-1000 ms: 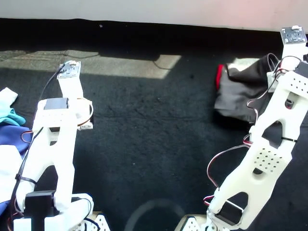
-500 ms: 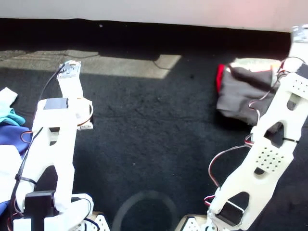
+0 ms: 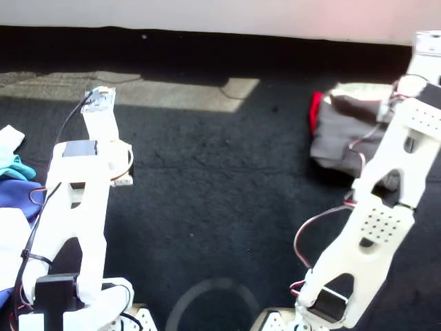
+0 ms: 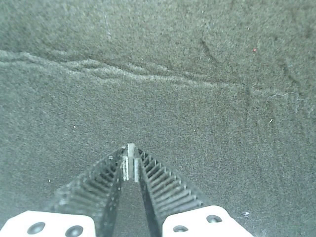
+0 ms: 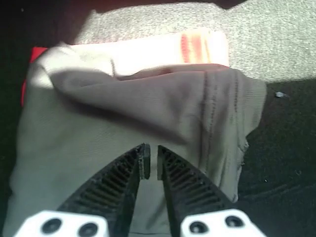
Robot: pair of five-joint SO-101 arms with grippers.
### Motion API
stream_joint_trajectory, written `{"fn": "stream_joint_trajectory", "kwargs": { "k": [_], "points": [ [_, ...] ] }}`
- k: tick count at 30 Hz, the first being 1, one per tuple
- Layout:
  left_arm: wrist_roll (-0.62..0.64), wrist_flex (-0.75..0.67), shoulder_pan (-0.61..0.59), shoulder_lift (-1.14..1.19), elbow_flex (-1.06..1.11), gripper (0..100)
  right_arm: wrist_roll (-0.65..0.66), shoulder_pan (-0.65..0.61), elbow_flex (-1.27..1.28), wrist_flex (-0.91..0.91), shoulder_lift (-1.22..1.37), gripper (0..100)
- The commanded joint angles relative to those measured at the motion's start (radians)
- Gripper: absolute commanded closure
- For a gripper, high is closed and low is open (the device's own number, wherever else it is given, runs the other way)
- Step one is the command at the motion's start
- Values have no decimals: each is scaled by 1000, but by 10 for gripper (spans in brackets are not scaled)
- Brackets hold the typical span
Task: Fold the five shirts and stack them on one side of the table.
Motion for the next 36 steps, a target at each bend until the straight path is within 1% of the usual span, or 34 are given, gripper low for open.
{"fn": "stream_joint_trajectory", "kwargs": {
  "k": [1,7,14,18,20,23,25,28,31,33,36],
  "points": [
    [-9,-12,-7,-41,-8,989,18,-4,21,-99,24,991],
    [-9,-5,-7,-41,-4,989,21,64,21,-369,156,991],
    [-9,-5,-7,-41,-2,989,18,81,21,-565,231,991],
    [-9,-5,-7,-41,-2,989,18,81,21,-611,251,987],
    [-9,-5,-7,-41,-2,989,18,81,18,-596,249,985],
    [-9,-5,-7,-41,-2,989,17,79,-58,-496,228,978],
    [-9,-5,-7,-41,-2,989,-2,79,-107,-414,202,933],
    [-9,8,-8,-48,-5,989,-87,84,-202,-309,177,853],
    [-9,74,-8,-50,-33,989,-129,87,-272,-213,156,849],
    [-9,135,-12,-50,-67,989,-129,88,-331,-160,156,851],
    [-9,218,-64,-50,-136,989,-129,88,-410,-51,154,851]
  ]
}}
